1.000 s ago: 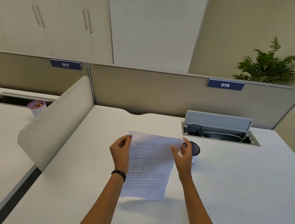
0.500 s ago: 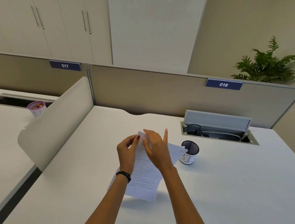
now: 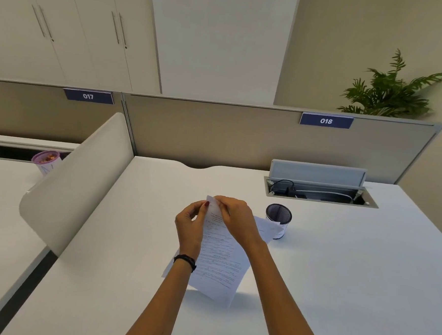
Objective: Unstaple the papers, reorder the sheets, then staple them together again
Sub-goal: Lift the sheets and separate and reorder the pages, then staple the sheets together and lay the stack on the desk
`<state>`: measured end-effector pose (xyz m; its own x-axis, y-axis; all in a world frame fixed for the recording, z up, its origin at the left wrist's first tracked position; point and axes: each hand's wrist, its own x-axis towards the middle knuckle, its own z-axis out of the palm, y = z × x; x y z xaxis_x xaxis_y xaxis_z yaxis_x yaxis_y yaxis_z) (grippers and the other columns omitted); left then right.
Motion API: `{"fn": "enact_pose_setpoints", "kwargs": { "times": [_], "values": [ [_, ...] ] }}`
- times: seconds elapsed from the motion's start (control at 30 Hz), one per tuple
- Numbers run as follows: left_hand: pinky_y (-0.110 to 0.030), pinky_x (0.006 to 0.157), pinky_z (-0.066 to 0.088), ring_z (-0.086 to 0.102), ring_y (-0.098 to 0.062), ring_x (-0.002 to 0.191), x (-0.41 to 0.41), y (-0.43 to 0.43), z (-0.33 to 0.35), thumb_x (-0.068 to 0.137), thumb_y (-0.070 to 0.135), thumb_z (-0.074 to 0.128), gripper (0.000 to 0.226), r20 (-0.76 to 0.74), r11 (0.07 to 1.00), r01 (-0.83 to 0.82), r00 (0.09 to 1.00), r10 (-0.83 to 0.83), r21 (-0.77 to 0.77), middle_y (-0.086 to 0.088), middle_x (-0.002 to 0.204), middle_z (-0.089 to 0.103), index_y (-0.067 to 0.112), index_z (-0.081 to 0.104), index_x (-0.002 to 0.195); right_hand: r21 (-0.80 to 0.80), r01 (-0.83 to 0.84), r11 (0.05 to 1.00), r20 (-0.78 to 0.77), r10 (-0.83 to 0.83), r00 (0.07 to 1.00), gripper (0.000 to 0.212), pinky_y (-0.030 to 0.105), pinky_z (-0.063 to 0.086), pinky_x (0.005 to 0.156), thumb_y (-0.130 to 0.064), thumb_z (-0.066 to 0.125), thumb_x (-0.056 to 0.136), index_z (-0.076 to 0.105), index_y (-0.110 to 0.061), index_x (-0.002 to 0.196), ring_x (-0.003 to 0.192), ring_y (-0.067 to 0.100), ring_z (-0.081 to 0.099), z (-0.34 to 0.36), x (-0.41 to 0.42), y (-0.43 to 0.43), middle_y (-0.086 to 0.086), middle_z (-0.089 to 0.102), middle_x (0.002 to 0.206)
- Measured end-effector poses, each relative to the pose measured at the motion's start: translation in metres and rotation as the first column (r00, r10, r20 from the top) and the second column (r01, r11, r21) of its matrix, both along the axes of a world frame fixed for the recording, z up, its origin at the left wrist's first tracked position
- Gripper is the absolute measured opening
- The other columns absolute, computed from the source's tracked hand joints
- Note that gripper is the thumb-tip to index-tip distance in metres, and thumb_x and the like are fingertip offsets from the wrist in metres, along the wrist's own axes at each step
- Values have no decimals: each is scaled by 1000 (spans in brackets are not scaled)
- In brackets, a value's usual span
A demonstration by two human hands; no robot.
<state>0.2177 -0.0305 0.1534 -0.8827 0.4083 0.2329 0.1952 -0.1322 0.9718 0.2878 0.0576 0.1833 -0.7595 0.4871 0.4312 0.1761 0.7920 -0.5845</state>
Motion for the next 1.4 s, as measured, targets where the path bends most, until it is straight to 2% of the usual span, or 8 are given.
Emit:
{"fn": "enact_pose_setpoints", "kwargs": {
  "times": [0.23, 0.33, 0.43, 0.6, 0.73, 0.9, 1.1, 1.4],
  "values": [
    [-12, 69, 47, 63, -9, 81, 4, -1, -5, 89, 19, 58, 9, -24, 999, 23, 999, -24, -28, 7, 84, 68, 19, 68, 89, 8, 11, 1000, 45, -11, 999, 31, 34, 47, 89, -25, 43, 93, 63, -7, 108, 95, 28, 64, -7, 12, 4, 15, 68, 110],
    [-7, 69, 49, 62, -10, 83, 6, -4, -4, 90, 16, 58, 11, -47, 999, 37, 998, -39, -39, 2, 87, 67, 13, 68, 93, -10, 181, 983, -108, -181, 977, 28, 38, 38, 99, -21, 42, 93, 64, -9, 105, 109, 24, 56, -19, 27, 15, 13, 63, 117],
    [-8, 71, 49, 62, -14, 83, 4, -9, -3, 89, 16, 59, 14, -68, 998, 44, 997, -47, -37, -4, 89, 68, 7, 68, 94, -185, 337, 923, -218, -372, 902, 24, 36, 43, 92, -12, 43, 92, 66, -4, 97, 104, 27, 57, -36, 57, 32, 17, 63, 108],
    [-8, 70, 50, 61, -11, 81, 6, -22, -2, 90, 16, 58, 13, -108, 997, 63, 992, -69, -52, -3, 87, 67, 8, 68, 93, -399, 489, 776, 100, -493, 864, 21, 31, 44, 80, -9, 45, 92, 63, -2, 99, 95, 30, 59, -105, 118, 47, 19, 64, 103],
    [-6, 69, 48, 60, -8, 80, 8, -29, -5, 90, 16, 57, 16, -147, 996, 49, 987, -60, -77, -4, 90, 67, 5, 68, 96, -361, 656, 662, 379, -539, 752, 17, 38, 45, 80, -10, 50, 89, 58, 4, 94, 96, 40, 58, -165, 154, 38, 25, 63, 97],
    [-4, 66, 47, 60, -11, 80, 11, -36, -10, 90, 16, 58, 16, -118, 996, 49, 991, -58, -79, -4, 89, 67, 5, 68, 97, -179, 791, 585, 757, -431, 491, 60, 41, 44, 88, -42, 65, 79, 40, 0, 115, 112, 35, 50, -194, 174, 3, 20, 51, 115],
    [-6, 66, 49, 61, -11, 79, 14, -43, -13, 89, 16, 58, 16, -82, 996, 53, 995, -59, -72, -4, 89, 68, 6, 68, 96, -55, 826, 561, 785, -487, 383, 58, 38, 47, 86, -37, 69, 76, 39, -4, 112, 111, 30, 50, -204, 180, -24, 14, 49, 116],
    [-7, 64, 49, 60, -11, 79, 16, -51, -11, 89, 17, 59, 15, -70, 996, 53, 996, -58, -66, -2, 87, 67, 7, 68, 95, -215, 848, 485, 694, -535, 482, 32, 39, 47, 82, -15, 53, 86, 48, 8, 108, 100, 40, 57, -195, 184, -25, 26, 52, 112]
  ]
}}
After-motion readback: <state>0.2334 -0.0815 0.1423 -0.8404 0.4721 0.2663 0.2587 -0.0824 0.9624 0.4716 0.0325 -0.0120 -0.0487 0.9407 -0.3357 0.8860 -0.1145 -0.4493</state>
